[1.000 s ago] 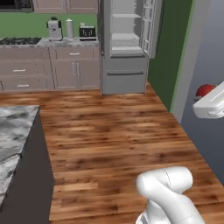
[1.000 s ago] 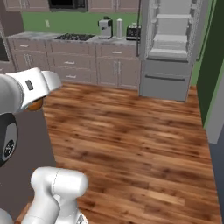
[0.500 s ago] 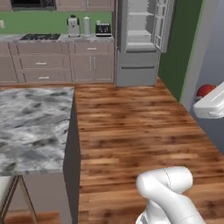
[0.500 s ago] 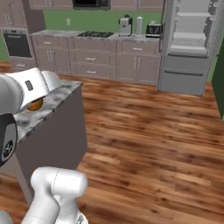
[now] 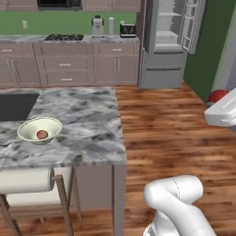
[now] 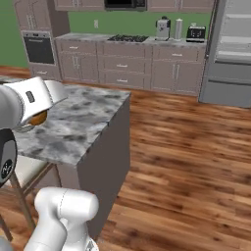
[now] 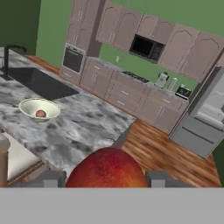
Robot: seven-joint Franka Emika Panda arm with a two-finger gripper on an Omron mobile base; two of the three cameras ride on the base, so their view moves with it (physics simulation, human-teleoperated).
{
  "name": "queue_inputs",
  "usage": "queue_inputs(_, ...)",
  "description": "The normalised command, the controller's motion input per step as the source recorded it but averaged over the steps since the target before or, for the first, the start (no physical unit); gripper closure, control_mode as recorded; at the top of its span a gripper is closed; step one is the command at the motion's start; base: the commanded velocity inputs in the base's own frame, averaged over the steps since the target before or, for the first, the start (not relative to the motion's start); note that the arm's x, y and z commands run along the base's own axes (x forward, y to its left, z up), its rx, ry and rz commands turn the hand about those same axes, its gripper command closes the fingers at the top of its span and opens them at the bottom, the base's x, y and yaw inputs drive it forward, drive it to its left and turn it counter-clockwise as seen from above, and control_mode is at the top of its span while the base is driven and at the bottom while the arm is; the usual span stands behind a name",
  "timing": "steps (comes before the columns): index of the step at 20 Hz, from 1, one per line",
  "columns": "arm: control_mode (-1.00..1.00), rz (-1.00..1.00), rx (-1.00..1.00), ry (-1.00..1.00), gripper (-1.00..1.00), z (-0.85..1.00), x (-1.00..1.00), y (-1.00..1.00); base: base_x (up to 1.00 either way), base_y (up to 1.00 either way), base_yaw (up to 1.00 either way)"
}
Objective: Retrieve the peach and mango from the fridge and place them into the bowl on the dining table.
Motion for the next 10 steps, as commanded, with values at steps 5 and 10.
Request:
queue_inputs(5, 1.00, 0.00, 0.00, 0.00, 1.00, 0.00, 0.00, 0.00, 0.97, 0.63, 0.04)
queue_inputs(10, 1.00, 0.00, 0.00, 0.00, 1.00, 0.00, 0.00, 0.00, 0.86, 0.39, 0.08)
